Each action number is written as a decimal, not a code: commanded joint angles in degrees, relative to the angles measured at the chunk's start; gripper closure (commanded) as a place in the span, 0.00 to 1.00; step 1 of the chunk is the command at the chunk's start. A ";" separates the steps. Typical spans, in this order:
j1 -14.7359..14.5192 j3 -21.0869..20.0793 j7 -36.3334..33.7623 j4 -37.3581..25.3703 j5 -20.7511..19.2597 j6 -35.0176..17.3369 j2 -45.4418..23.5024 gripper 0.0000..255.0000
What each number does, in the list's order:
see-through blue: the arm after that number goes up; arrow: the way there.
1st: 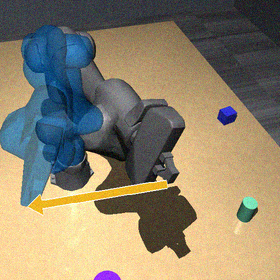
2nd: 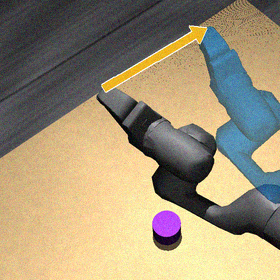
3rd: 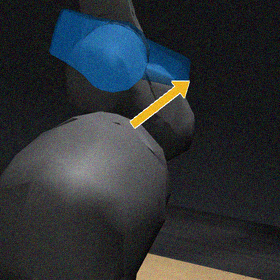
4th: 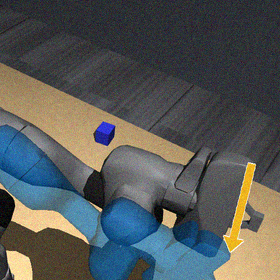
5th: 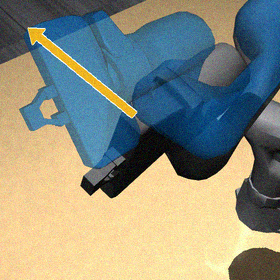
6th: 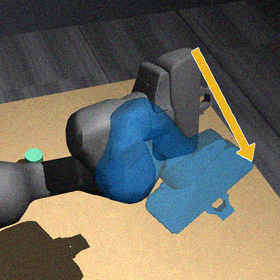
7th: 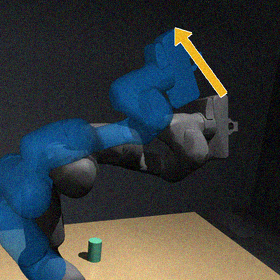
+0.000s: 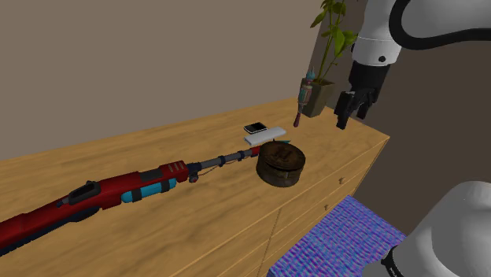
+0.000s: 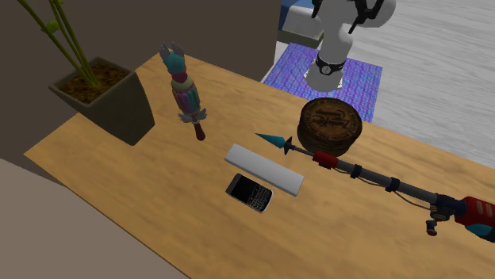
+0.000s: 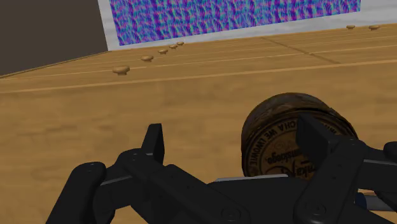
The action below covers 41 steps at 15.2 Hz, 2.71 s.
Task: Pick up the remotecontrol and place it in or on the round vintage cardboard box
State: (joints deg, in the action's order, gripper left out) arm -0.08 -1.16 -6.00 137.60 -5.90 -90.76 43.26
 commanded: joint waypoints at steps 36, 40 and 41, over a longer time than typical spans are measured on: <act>11.07 -7.57 -76.79 -28.25 4.01 -35.06 -59.51 0.00; 11.00 -7.51 -76.92 -27.55 3.80 -36.76 -60.52 0.00; 11.00 -7.51 -76.92 -27.55 3.80 -36.76 -60.52 0.00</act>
State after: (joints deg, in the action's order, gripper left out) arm 10.93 -8.67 -82.91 110.04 -2.09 -127.42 -17.19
